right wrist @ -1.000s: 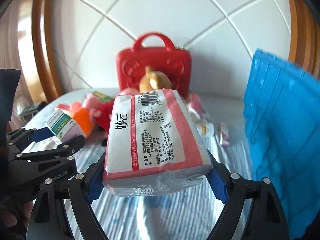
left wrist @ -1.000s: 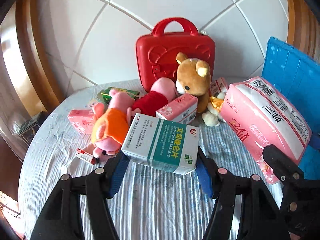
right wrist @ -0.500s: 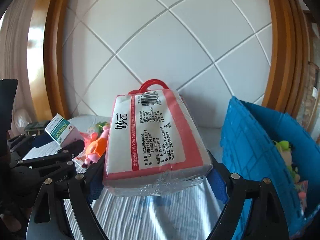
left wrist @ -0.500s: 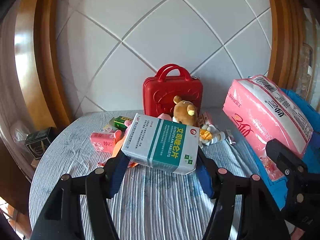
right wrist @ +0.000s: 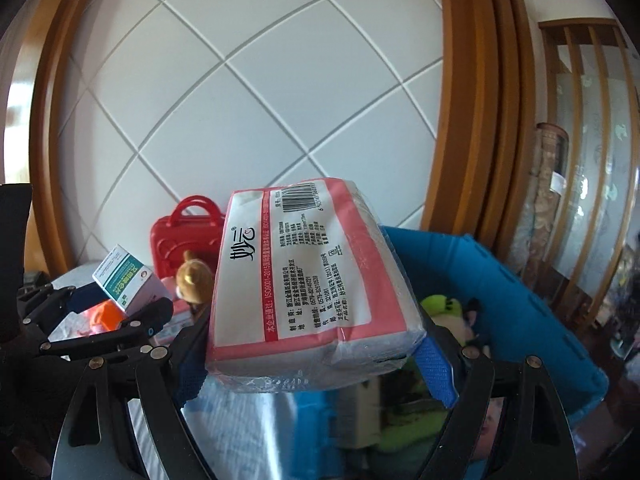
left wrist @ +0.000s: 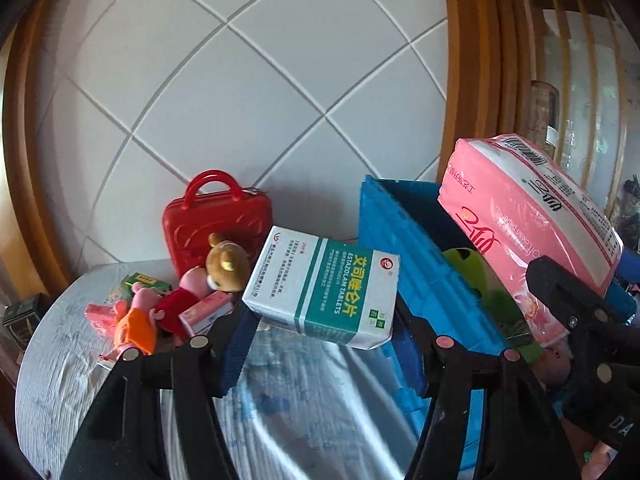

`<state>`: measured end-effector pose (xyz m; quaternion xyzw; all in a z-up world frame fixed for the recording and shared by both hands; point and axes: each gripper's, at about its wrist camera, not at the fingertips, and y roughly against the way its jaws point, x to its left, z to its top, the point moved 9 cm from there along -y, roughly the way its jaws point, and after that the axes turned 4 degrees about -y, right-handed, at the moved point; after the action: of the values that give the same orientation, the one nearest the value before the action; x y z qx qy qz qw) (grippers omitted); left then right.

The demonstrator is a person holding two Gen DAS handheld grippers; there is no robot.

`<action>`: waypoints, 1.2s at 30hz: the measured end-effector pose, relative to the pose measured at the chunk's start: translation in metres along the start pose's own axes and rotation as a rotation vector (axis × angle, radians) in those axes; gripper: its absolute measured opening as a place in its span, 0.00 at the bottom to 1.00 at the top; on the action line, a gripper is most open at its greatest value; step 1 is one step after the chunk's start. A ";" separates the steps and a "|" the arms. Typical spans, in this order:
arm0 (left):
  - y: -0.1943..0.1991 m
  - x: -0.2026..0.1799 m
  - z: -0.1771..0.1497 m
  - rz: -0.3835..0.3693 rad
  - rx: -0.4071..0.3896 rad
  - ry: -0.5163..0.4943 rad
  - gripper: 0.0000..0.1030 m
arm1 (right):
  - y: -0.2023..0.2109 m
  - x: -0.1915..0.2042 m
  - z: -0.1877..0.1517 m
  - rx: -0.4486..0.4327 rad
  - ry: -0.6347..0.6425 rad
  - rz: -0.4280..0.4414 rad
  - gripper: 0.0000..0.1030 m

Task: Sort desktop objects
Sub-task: 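Lift and carry the tablet box and tissue pack over the blue bin, then open left tool to drop the tablet box while right tool drops the tissue pack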

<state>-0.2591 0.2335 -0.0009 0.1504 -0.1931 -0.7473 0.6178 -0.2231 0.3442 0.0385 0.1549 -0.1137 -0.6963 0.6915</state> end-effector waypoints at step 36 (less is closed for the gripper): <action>-0.082 -0.254 -0.050 -0.002 0.443 -0.100 0.80 | -0.067 -0.276 -0.103 0.345 -0.001 0.002 1.00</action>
<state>-0.2586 0.4913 -0.0872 0.2455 -0.3825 -0.6940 0.5585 -0.2476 0.6262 -0.0658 0.2708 -0.2320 -0.6658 0.6554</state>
